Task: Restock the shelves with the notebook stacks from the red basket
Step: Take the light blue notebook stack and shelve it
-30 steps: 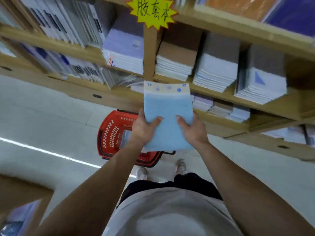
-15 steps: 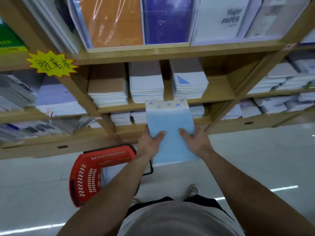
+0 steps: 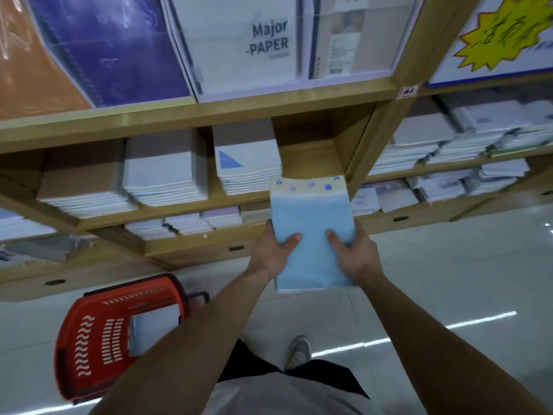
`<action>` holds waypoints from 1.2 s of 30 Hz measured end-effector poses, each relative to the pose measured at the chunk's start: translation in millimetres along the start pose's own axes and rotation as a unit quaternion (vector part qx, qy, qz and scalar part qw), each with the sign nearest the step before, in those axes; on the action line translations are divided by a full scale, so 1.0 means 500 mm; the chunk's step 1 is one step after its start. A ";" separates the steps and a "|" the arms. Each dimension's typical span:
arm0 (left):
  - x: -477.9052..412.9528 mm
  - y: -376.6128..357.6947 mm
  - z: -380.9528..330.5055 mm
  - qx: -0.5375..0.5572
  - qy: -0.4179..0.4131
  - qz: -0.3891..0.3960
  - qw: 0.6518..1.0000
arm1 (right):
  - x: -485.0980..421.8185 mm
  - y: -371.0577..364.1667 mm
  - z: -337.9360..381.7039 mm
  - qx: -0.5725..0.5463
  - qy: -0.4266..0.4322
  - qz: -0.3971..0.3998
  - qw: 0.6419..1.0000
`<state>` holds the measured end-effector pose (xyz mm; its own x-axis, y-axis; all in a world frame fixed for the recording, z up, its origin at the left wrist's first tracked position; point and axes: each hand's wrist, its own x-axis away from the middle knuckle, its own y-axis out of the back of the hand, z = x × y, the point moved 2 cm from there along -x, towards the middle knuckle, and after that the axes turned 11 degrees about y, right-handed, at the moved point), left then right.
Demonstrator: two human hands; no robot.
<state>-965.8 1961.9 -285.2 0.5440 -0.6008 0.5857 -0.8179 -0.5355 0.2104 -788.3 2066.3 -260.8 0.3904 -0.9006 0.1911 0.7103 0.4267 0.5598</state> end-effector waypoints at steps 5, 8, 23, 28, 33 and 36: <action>-0.107 -0.059 -0.038 -0.045 -0.001 0.004 0.999 | -0.114 0.012 -0.039 0.013 -0.004 0.001 1.000; -0.179 -0.085 -0.051 -0.044 0.002 -0.003 0.999 | -0.193 0.001 -0.068 0.011 0.004 -0.002 1.000; -0.388 -0.130 -0.118 -0.137 -0.015 -0.052 0.989 | -0.444 -0.061 -0.126 0.004 0.004 -0.048 0.999; -0.346 -0.128 -0.066 -0.112 -0.005 -0.080 0.991 | -0.466 -0.062 -0.130 0.014 -0.009 -0.022 1.000; -0.309 -0.149 -0.033 -0.075 0.042 -0.058 0.995 | -0.439 -0.046 -0.139 -0.015 -0.028 -0.040 0.999; -0.307 -0.152 -0.037 -0.086 0.034 -0.070 0.993 | -0.385 -0.044 -0.168 0.017 -0.030 -0.009 0.999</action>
<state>-990.6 2105.7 -376.5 0.6462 -0.4819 0.5918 -0.7577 -0.4983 0.4215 -829.9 2237.2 -377.5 0.3409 -0.9120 0.2281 0.6963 0.4079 0.5905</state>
